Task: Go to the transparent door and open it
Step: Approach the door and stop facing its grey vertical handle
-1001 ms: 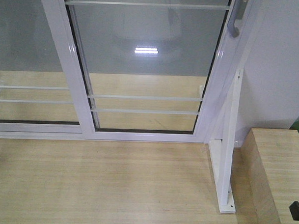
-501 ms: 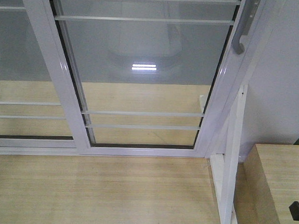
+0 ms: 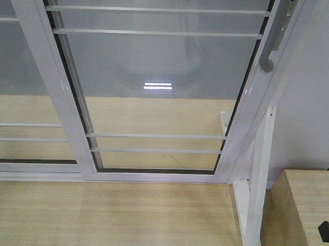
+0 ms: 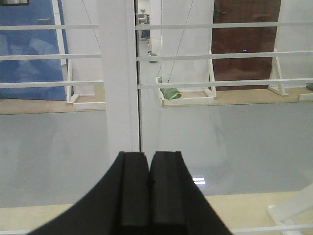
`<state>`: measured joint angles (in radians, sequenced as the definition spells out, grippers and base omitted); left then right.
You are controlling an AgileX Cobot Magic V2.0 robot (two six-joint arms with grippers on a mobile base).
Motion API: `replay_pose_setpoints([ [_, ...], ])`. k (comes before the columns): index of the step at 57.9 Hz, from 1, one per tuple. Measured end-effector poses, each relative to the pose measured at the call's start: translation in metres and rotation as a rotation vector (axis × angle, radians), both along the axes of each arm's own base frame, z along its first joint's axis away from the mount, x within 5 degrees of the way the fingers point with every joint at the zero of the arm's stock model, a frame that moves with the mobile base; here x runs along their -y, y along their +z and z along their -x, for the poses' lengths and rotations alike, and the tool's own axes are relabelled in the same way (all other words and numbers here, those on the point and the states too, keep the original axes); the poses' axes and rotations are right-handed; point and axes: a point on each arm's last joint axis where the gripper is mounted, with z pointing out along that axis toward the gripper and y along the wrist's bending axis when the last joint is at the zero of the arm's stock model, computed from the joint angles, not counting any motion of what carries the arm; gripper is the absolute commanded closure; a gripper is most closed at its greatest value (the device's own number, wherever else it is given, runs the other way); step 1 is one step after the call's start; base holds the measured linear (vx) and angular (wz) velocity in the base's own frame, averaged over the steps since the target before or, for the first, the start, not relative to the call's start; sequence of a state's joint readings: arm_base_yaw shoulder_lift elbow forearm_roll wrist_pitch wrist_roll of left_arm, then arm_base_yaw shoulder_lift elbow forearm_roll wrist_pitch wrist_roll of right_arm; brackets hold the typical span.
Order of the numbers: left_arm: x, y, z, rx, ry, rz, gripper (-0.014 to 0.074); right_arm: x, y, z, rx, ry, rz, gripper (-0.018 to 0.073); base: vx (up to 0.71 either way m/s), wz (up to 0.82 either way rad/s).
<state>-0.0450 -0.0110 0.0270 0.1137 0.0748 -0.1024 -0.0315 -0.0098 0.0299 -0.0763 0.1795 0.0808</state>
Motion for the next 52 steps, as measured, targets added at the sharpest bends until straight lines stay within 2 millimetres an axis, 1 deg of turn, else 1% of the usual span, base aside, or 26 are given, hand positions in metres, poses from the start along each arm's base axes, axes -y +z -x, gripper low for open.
replay_pose_setpoints([
  [52, 0.0, 0.0, 0.0, 0.0, 0.0, 0.0, 0.0602, 0.0, 0.0, 0.0, 0.0, 0.0, 0.0, 0.0567, 0.06, 0.0],
])
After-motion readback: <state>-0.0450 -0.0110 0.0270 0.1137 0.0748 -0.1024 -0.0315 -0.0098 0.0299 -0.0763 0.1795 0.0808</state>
